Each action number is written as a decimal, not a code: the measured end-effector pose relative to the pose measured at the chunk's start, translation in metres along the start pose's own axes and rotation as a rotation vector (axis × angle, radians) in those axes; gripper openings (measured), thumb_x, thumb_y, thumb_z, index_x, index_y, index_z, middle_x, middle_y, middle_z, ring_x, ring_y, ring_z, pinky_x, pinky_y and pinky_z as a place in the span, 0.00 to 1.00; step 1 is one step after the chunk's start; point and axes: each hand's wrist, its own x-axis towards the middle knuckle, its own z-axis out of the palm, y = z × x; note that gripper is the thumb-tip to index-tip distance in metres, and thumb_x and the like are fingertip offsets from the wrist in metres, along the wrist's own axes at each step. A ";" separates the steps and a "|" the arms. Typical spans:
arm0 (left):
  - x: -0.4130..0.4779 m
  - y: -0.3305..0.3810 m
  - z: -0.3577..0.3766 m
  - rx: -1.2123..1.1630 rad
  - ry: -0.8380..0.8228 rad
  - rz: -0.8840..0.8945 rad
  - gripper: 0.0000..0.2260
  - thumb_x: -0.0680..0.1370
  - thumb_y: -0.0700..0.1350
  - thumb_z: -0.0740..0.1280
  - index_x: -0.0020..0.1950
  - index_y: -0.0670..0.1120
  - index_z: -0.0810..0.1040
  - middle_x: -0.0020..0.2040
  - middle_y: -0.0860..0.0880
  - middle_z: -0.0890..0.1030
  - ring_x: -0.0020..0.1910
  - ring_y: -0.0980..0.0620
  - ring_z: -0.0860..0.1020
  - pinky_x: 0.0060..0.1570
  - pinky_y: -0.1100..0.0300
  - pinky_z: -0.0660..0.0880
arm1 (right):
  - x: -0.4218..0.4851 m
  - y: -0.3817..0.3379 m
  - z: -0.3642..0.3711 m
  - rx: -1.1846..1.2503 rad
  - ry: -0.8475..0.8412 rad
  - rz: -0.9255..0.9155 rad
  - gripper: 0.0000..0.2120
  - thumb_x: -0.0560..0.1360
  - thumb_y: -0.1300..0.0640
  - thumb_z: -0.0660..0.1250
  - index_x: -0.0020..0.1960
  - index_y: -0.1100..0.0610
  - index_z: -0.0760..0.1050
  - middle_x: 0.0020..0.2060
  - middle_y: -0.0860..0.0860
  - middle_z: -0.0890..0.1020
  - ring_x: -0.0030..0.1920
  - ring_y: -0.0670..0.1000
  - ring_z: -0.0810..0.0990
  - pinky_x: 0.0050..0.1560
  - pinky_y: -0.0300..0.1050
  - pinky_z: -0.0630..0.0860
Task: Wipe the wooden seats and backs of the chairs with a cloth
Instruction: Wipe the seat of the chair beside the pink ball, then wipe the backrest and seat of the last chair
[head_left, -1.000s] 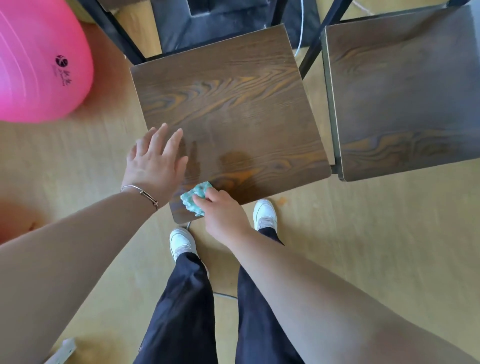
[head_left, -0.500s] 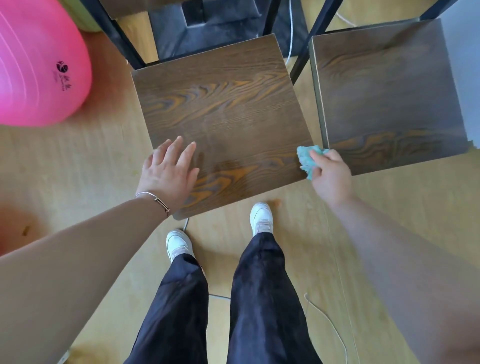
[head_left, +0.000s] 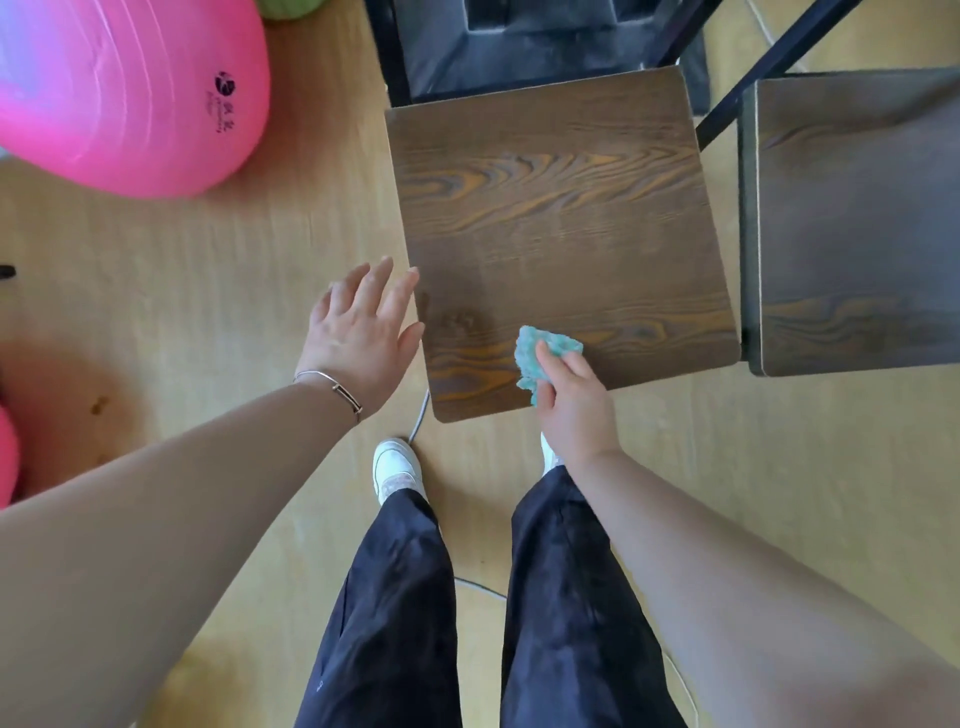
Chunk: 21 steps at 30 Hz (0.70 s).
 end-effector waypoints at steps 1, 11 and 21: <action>-0.001 -0.007 -0.001 -0.005 0.004 -0.009 0.25 0.82 0.56 0.53 0.78 0.52 0.54 0.79 0.48 0.55 0.75 0.42 0.55 0.70 0.45 0.58 | 0.000 -0.014 0.008 0.010 -0.010 -0.005 0.22 0.76 0.65 0.66 0.70 0.58 0.74 0.59 0.56 0.79 0.54 0.59 0.80 0.53 0.53 0.80; -0.011 -0.065 -0.014 -0.062 0.052 -0.095 0.26 0.82 0.56 0.53 0.79 0.52 0.54 0.79 0.47 0.55 0.76 0.43 0.55 0.70 0.46 0.58 | 0.005 -0.112 0.068 -0.011 -0.235 -0.296 0.18 0.73 0.66 0.68 0.63 0.58 0.79 0.53 0.54 0.79 0.51 0.58 0.80 0.52 0.51 0.80; 0.011 -0.075 -0.066 -0.090 0.121 -0.123 0.26 0.82 0.58 0.51 0.79 0.53 0.52 0.79 0.47 0.54 0.77 0.44 0.53 0.73 0.47 0.56 | 0.061 -0.162 -0.015 0.257 0.060 -0.008 0.18 0.79 0.63 0.65 0.67 0.54 0.76 0.57 0.50 0.75 0.57 0.50 0.77 0.61 0.48 0.77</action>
